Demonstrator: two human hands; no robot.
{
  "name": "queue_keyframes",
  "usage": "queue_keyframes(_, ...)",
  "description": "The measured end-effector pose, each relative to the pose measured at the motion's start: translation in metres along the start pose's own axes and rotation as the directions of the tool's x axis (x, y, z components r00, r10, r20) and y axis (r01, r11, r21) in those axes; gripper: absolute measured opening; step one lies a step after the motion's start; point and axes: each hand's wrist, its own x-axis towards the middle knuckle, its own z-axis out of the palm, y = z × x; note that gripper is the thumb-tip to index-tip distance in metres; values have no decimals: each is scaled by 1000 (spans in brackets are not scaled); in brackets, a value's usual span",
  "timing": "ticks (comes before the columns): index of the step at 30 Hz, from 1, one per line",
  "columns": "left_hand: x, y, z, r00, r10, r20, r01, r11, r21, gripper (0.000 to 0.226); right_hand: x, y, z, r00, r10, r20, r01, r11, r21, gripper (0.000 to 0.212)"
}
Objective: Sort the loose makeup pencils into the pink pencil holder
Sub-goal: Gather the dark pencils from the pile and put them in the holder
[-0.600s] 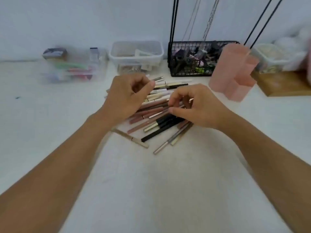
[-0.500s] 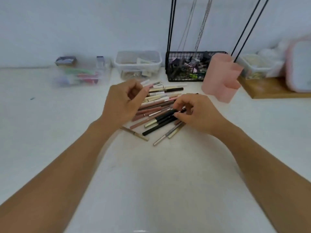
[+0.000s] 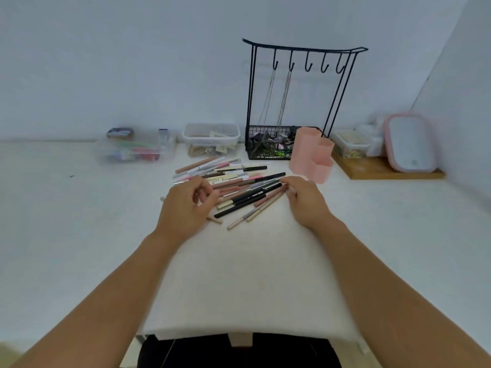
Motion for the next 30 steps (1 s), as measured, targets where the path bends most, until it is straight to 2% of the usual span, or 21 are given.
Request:
queue_keyframes(10, 5, -8, 6, 1000, -9, -25, 8, 998, -66, 15, 17, 19, -10, 996, -85, -10, 85, 994, 75, 27)
queue_keyframes(17, 5, -10, 10, 996, 40, 85, -46, 996, 70, 17, 16, 19, -17, 996, -78, 31, 74, 992, 102, 17)
queue_keyframes(21, 4, -10, 8, 995, 41, 93, -49, 995, 85, 17, 9, 16, -20, 998, -54, 23, 50, 987, 156, 20)
queue_keyframes(24, 3, -9, 7, 996, 34, 87, -41, 996, 81, 16, 7, 17, -22, 994, -88, 63, 81, 991, 105, 29)
queue_keyframes(30, 2, -7, 7, 999, 15, 39, -19, 996, 92, 14, 7, 16, -23, 989, -114, 97, 109, 992, 57, 25)
